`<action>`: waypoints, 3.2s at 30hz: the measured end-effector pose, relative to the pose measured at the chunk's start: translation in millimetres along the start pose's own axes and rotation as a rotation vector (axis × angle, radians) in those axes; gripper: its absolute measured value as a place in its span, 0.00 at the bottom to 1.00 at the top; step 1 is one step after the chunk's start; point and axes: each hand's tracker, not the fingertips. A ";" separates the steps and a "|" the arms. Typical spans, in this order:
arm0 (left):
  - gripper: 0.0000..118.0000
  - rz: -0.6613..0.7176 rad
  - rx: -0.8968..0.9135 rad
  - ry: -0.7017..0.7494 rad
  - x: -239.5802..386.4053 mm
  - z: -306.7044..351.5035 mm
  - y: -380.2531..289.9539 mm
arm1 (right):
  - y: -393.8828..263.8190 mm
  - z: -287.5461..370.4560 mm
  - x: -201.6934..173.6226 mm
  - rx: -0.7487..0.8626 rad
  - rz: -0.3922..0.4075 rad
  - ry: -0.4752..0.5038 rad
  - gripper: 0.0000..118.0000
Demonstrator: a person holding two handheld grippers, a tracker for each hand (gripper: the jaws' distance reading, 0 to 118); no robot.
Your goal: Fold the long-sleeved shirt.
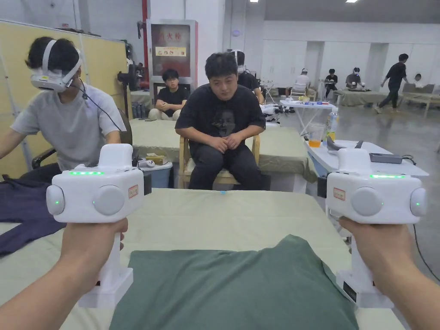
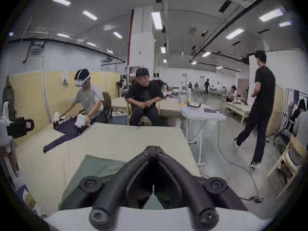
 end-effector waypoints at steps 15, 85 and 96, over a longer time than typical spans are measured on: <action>1.00 -0.047 -0.355 0.045 -72.3 -266.7 -83.0 | -61.8 -142.6 28.5 -0.184 -0.001 0.015 0.08; 0.05 -0.006 0.102 -0.008 -103.3 -84.1 55.7 | 64.3 -118.6 93.4 0.021 -0.078 -0.016 0.10; 0.05 0.003 0.416 0.099 -74.5 67.9 249.3 | 241.9 65.3 90.5 0.317 -0.109 -0.030 0.10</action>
